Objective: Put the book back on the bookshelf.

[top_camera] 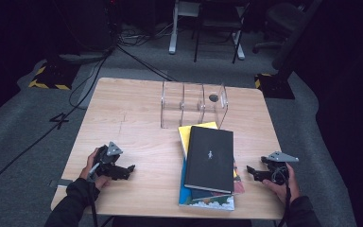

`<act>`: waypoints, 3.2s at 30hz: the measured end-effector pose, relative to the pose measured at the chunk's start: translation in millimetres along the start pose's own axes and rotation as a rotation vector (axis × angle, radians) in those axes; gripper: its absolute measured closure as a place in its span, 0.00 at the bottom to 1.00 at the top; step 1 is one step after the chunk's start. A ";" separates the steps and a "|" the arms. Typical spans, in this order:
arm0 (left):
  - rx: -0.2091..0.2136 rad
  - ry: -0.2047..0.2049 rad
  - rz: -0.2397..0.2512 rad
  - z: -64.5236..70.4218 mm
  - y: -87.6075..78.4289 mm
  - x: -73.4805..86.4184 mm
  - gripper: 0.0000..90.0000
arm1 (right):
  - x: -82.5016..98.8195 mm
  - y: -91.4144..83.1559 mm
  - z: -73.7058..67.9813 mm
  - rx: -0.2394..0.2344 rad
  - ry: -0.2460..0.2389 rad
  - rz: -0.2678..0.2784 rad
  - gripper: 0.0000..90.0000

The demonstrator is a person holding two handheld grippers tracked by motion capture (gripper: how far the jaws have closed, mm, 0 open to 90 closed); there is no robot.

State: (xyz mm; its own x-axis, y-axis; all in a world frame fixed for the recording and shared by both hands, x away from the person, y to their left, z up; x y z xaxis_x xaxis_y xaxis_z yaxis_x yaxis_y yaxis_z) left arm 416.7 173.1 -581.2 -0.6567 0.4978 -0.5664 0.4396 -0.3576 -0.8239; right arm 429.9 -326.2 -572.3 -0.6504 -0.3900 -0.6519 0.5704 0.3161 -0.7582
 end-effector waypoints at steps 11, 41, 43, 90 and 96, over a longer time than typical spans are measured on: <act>0.028 0.046 0.003 -0.3 6.1 -9.2 0.00 | -0.4 0.2 0.2 -0.035 -0.027 0.001 0.20; 0.018 0.035 0.005 5.1 -1.4 1.1 0.02 | -57.4 -57.5 -66.1 -0.165 -0.166 0.147 0.27; 0.018 0.031 0.005 5.3 -1.3 1.0 0.02 | -61.8 -60.6 -70.3 -0.171 -0.164 0.150 0.27; 0.103 0.130 0.016 51.9 8.8 -20.9 0.17 | -90.3 -33.4 -135.3 -0.468 -0.159 0.028 0.00; 0.143 0.167 0.028 66.3 14.3 -38.3 0.22 | -97.2 -29.9 -137.3 -0.444 -0.180 0.045 0.00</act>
State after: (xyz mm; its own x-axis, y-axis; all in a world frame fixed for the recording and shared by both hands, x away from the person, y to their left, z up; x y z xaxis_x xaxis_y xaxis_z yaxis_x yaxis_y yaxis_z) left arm 407.5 96.6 -570.2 -0.5296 0.6057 -0.5938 0.3574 -0.4755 -0.8038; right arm 407.2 -179.0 -488.5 -0.5103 -0.4991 -0.7004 0.3010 0.6592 -0.6891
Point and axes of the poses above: each handheld gripper's, and its own axes: y roughly forward along the jaws, x roughly out of its underside, z roughly to its right, the point moved 10 cm from there along y, roughly forward along the jaws, and after that the axes turned 7 degrees about -z, right-handed, at the moved point
